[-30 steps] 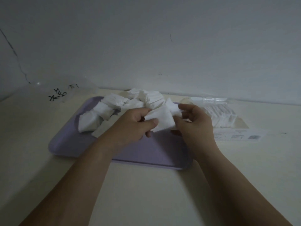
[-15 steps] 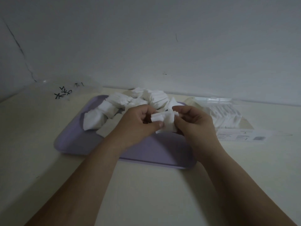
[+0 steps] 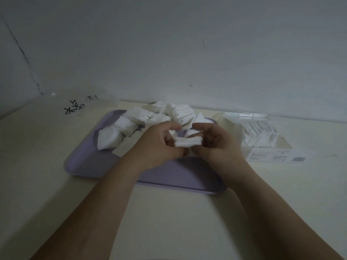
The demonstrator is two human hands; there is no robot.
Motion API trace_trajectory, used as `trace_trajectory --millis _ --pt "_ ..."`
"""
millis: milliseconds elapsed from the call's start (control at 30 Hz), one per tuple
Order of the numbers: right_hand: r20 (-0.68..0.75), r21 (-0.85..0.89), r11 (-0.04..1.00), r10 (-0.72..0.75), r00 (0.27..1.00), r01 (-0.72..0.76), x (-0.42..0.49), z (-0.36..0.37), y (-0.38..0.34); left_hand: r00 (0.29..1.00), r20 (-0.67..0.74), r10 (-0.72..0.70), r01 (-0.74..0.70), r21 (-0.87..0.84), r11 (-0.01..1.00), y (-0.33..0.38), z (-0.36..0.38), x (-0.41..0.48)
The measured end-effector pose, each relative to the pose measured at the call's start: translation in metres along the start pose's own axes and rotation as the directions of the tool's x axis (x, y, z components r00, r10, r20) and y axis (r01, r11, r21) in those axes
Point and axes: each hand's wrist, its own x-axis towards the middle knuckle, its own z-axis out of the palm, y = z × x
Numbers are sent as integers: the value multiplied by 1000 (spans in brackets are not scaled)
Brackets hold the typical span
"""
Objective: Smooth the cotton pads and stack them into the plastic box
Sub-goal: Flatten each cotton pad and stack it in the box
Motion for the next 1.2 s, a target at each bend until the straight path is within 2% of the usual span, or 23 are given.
trace_trajectory --millis 100,200,267,367,433,500,567,633,733,833,967,1200 --pt "29 -193 977 -92 995 96 0 0 2 998 59 33 -38 74 997 -1 1 -2" --pt "113 -472 837 -254 961 277 -5 5 4 999 45 1 -5 93 996 -1 0 -3" --pt "148 -548 765 -310 939 339 -6 7 7 999 31 -14 11 98 995 -1 -1 -2" --pt "165 -592 728 -311 936 346 -8 9 5 999 38 10 -15 128 992 1 0 -3" --pt "141 -594 743 -280 949 308 -7 9 2 999 48 12 -18 128 992 2 0 -3" --pt "51 -597 778 -205 977 195 -7 7 -4 999 -39 -36 40 90 995 -1 -6 1" --pt "-26 -581 808 -137 990 97 -7 5 -7 977 -209 -39 86 219 972 -6 -17 3" --pt "-91 -538 842 -104 990 39 -5 4 -7 962 -272 0 102 362 927 -15 -24 4" --pt "-165 -467 884 -57 985 -27 -4 2 -7 977 -213 1 92 426 900 -20 -21 3" --pt "-179 -434 899 -31 983 -51 -4 3 -6 977 -213 23 78 455 887 -21 -19 3" --pt "-195 -409 910 -17 981 -66 -2 2 -4 988 -144 49 33 521 853 -24 -16 2" --pt "-241 -273 956 43 969 -110 1 -1 1 979 -153 132 -25 559 829 -23 -11 5"
